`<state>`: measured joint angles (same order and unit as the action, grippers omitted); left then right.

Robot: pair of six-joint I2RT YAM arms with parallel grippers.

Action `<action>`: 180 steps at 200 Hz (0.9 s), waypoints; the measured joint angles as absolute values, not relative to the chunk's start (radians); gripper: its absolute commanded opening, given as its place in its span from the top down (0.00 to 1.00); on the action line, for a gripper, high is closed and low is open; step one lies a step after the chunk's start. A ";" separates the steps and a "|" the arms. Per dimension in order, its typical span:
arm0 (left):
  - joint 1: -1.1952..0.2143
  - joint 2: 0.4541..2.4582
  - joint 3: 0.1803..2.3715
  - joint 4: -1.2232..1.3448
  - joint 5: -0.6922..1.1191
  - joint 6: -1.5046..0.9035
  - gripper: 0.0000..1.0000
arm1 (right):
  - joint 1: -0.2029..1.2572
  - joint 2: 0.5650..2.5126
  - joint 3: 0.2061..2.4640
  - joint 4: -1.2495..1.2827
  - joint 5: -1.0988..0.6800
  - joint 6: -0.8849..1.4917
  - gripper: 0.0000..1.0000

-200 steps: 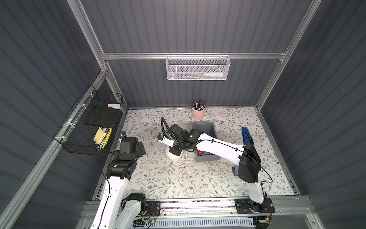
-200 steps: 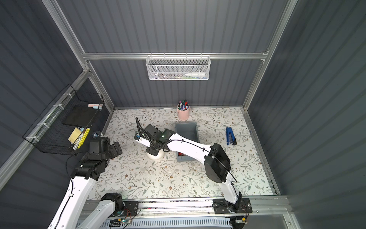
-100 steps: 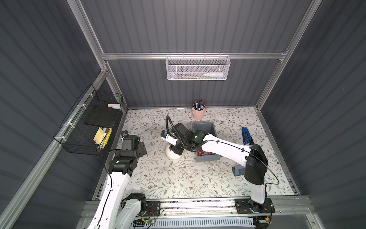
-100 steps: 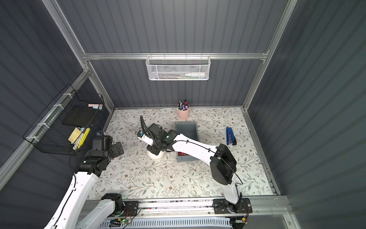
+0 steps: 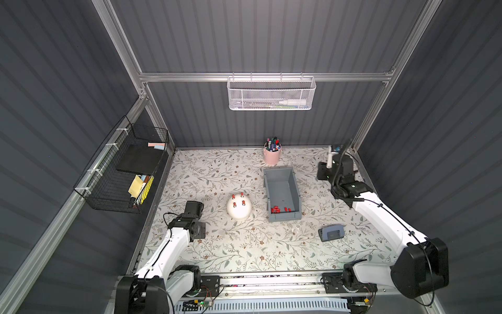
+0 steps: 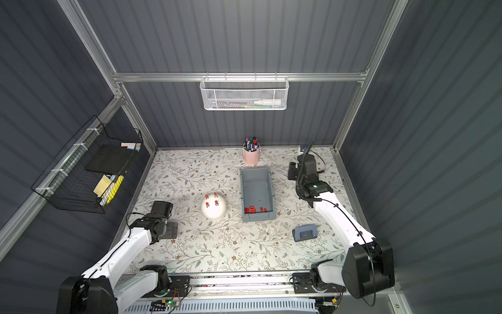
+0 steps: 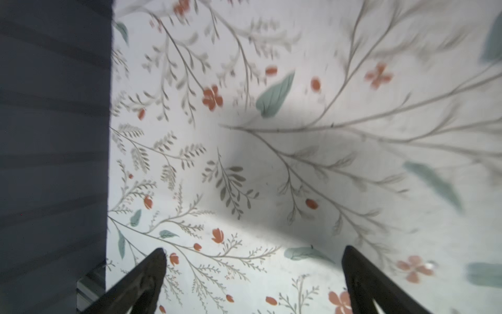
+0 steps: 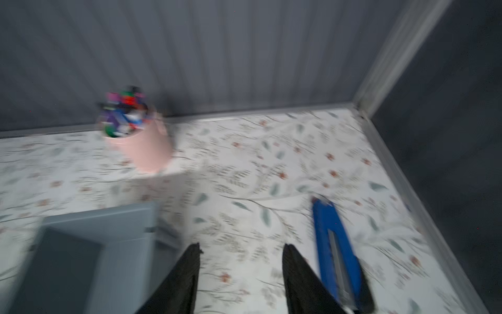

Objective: Cover the protruding screws with screw protection sleeves
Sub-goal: Reset both arms

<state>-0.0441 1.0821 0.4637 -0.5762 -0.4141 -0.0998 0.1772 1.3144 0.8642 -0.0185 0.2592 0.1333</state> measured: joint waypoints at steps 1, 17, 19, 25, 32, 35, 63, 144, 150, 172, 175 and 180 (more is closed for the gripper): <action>-0.045 1.083 0.465 -0.567 -0.419 -0.094 0.01 | 0.172 1.316 0.857 -0.013 0.259 0.133 0.44; -0.043 1.105 0.437 -0.436 -0.430 -0.067 0.01 | 0.089 1.378 0.696 0.110 0.244 0.132 0.42; -0.043 1.110 0.434 -0.424 -0.432 -0.067 0.01 | 0.084 1.386 0.688 0.112 0.240 0.134 0.42; -0.043 1.126 0.421 -0.359 -0.441 -0.061 0.00 | 0.068 1.420 0.664 0.107 0.226 0.135 0.42; -0.038 1.149 0.407 -0.279 -0.443 -0.055 0.01 | 0.054 1.460 0.647 0.113 0.202 0.132 0.44; -0.037 1.158 0.401 -0.247 -0.444 -0.053 0.01 | 0.051 1.473 0.640 0.130 0.192 0.132 0.44; -0.021 1.247 0.378 0.004 -0.389 -0.022 0.00 | 0.047 1.462 0.550 0.292 0.093 0.062 0.42; 0.020 1.285 0.376 0.112 -0.084 0.022 0.01 | 0.019 1.537 0.368 0.770 0.054 0.011 0.02; 0.020 1.286 0.374 0.112 -0.053 0.022 0.01 | 0.019 1.534 0.379 0.791 0.076 0.017 0.01; 0.020 1.310 0.378 0.126 -0.001 0.008 0.01 | 0.019 1.534 0.388 0.858 0.125 0.027 0.01; 0.020 1.315 0.377 0.134 0.001 0.004 0.00 | 0.019 1.534 0.388 0.858 0.130 0.027 0.01; 0.020 1.329 0.375 0.157 0.003 -0.005 0.01 | 0.019 1.534 0.389 0.853 0.136 0.031 0.01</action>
